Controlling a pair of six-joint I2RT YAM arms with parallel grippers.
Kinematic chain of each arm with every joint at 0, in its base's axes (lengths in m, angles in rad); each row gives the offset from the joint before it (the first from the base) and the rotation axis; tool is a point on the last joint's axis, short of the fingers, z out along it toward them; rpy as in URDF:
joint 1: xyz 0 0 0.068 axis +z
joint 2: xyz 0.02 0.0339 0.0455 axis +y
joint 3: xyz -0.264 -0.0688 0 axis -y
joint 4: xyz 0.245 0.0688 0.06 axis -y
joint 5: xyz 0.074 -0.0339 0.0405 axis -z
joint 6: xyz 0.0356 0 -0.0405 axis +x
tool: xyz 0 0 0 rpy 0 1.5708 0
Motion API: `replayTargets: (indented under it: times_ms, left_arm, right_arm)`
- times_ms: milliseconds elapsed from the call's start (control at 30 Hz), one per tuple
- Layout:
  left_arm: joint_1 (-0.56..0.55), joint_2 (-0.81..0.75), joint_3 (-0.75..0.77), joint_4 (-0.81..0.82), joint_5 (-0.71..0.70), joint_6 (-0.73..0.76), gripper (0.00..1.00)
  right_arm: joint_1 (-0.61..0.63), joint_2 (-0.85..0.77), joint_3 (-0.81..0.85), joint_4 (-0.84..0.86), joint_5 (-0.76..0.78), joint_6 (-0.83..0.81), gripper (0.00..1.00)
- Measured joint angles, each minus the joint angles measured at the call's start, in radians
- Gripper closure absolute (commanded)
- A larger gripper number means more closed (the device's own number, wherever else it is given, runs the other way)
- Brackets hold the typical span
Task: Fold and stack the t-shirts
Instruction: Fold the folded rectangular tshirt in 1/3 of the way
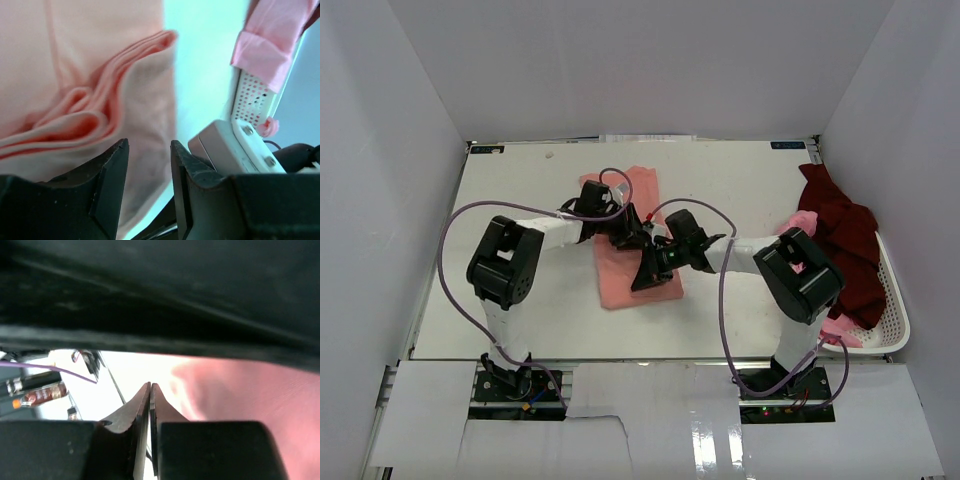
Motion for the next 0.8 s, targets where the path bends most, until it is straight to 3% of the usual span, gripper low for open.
replayTargets:
  times_ms: [367,467,500,633,733,767,800]
  left_arm:
    - [-0.005,-0.182,0.314,-0.243,-0.043,0.050,0.49]
    - [-0.009,-0.230,0.333,-0.308,-0.090,0.075,0.49]
    - [-0.009,-0.245,0.332,-0.333,-0.110,0.081,0.49]
    - [-0.008,-0.322,0.266,-0.409,-0.234,0.093,0.49]
    - [-0.003,-0.396,0.166,-0.463,-0.327,0.082,0.48]
    - [-0.001,-0.424,0.122,-0.475,-0.360,0.072,0.44]
    - [0.002,-0.451,0.080,-0.490,-0.384,0.060,0.33]
  right_arm:
    - [0.003,-0.317,0.088,-0.151,0.106,-0.097,0.92]
    - [-0.004,-0.353,0.089,-0.209,0.141,-0.131,0.86]
    - [-0.008,-0.354,0.089,-0.230,0.150,-0.143,0.82]
    - [-0.041,-0.351,0.081,-0.306,0.198,-0.182,0.48]
    - [-0.072,-0.340,0.080,-0.349,0.230,-0.214,0.34]
    - [-0.080,-0.333,0.082,-0.362,0.239,-0.223,0.29]
    - [-0.093,-0.323,0.083,-0.375,0.247,-0.232,0.25]
